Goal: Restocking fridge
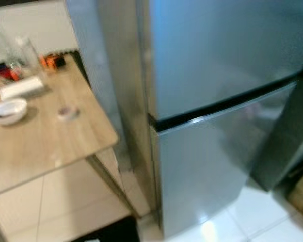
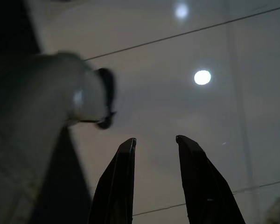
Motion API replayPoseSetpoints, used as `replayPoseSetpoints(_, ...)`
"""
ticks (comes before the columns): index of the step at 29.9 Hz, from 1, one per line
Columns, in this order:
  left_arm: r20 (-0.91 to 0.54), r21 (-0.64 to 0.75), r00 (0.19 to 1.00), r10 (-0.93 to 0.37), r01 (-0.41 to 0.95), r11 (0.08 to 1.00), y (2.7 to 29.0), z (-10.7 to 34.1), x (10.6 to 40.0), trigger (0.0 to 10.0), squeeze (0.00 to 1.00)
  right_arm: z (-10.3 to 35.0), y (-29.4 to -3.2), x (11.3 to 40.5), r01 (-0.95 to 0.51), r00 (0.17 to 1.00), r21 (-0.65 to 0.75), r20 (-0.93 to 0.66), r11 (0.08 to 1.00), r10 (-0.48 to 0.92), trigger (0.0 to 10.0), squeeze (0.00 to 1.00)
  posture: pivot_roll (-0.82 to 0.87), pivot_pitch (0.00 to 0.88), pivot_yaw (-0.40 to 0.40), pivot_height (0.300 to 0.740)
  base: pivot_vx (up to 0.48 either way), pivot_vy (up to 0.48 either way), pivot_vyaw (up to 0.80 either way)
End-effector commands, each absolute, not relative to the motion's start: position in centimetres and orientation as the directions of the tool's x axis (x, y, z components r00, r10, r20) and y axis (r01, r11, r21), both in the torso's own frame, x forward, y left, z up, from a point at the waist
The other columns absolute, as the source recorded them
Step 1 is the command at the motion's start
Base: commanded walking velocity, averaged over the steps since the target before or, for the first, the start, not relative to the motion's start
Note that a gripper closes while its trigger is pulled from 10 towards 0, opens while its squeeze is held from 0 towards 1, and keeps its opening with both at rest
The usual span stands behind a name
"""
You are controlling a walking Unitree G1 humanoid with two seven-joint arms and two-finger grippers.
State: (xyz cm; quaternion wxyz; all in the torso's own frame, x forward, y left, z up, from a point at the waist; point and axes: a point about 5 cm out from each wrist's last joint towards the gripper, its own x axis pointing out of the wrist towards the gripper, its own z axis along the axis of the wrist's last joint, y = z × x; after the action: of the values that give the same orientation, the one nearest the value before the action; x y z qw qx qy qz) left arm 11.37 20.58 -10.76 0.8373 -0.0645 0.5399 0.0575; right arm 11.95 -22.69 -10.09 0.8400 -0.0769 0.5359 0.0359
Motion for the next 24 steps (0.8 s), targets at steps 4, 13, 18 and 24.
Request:
replayPoseSetpoints(4, -0.914, -0.042, 0.405, 0.031, -0.17, 0.985, 20.9, -10.8, 11.2, 10.0, 0.0, -7.0, -23.9, 18.2, -0.197, 0.623, -0.111, -0.782, 0.974, 0.036, 10.0, 0.0, -0.1, 0.0, 0.018, 0.74, 0.0, 0.0, 0.0)
replayPoseSetpoints(13, -0.912, -0.037, 0.409, 0.036, -0.169, 0.985, 21.2, -10.7, 11.4, 10.0, 0.0, 5.6, -21.7, 30.2, -0.709, 0.657, 0.074, -0.292, 0.701, 0.695, 10.0, 0.0, -0.1, 0.0, 0.014, 0.74, 0.0, 0.0, 0.0)
replayPoseSetpoints(18, -0.912, -0.038, 0.408, 0.036, -0.171, 0.985, 21.2, -10.7, 11.4, 10.0, 0.0, 9.3, -20.7, 31.1, -0.861, 0.49, 0.068, -0.155, 0.505, 0.858, 10.0, 0.0, -0.1, 0.0, 0.013, 0.74, 0.0, 0.0, 0.0)
replayPoseSetpoints(24, -0.913, -0.039, 0.406, 0.034, -0.169, 0.985, 21.1, -10.7, 11.3, 10.0, 0.0, 13.9, -18.5, 31.1, -0.967, 0.256, -0.009, -0.047, 0.255, 0.966, 10.0, 0.0, -0.1, 0.0, 0.017, 0.74, 0.0, 0.0, 0.0)
